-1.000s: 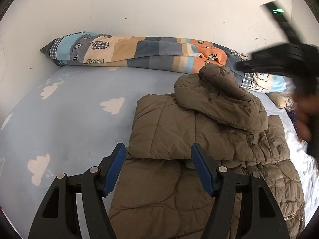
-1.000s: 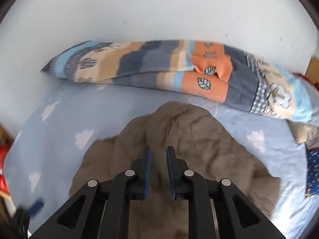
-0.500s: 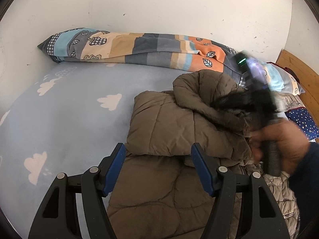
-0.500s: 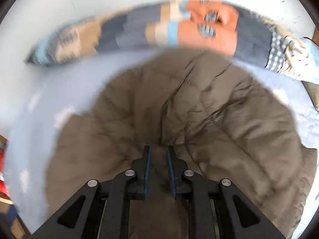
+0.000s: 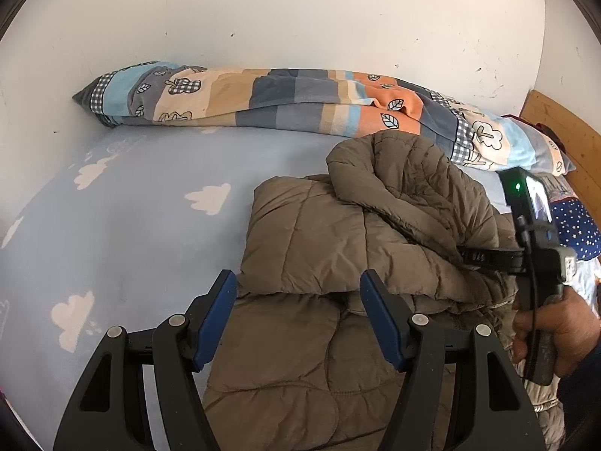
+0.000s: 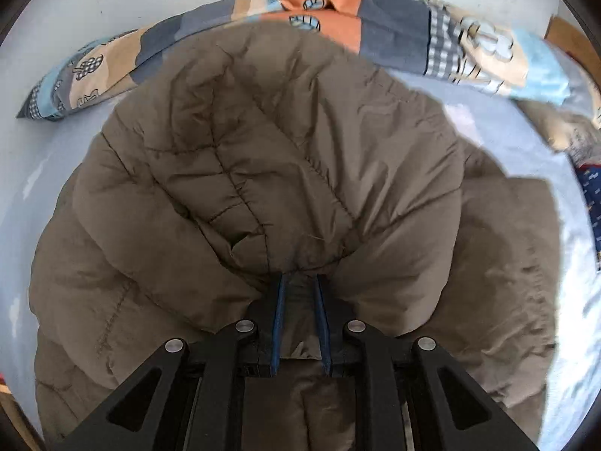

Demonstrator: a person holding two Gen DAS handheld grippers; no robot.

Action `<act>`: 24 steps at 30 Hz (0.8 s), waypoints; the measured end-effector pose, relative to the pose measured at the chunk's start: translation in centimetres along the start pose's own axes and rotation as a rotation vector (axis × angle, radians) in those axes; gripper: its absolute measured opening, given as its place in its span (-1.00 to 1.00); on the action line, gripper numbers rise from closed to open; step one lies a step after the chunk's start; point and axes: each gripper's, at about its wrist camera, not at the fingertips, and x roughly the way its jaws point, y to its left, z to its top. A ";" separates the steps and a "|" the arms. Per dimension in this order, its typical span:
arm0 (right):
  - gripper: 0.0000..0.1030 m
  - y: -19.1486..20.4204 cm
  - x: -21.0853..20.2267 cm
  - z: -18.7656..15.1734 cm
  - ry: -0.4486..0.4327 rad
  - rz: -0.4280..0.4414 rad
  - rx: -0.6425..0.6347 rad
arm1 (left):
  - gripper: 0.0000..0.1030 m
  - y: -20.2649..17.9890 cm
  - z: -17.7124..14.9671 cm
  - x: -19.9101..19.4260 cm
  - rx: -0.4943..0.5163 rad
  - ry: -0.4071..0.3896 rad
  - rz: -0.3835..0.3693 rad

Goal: Fold large clothes
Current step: 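Fold the hood down onto the folded body with the right gripper, release, then withdraw the right gripper above the folded jacket bundle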

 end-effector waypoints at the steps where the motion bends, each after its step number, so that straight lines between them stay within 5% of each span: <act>1: -0.67 0.3 -0.9 0.2 -0.031 -0.014 0.013 | 0.30 0.0 0.0 -0.1 0.006 -0.004 0.006; 5: -0.67 4.2 -5.0 0.9 -0.181 -0.004 -0.068 | 0.30 -0.2 0.0 -0.6 0.028 -0.038 0.033; 7: -0.67 6.1 -5.0 1.2 -0.163 0.087 -0.083 | 0.30 -0.4 0.0 -0.9 0.038 -0.046 0.031; 17: -0.66 10.8 1.2 -0.3 -0.056 0.014 -0.207 | 0.31 -0.2 0.3 -1.7 0.060 -0.077 0.047; 24: -0.67 11.9 -4.4 -2.3 -0.192 -0.061 -0.300 | 0.31 0.6 0.7 -1.8 0.026 -0.075 0.046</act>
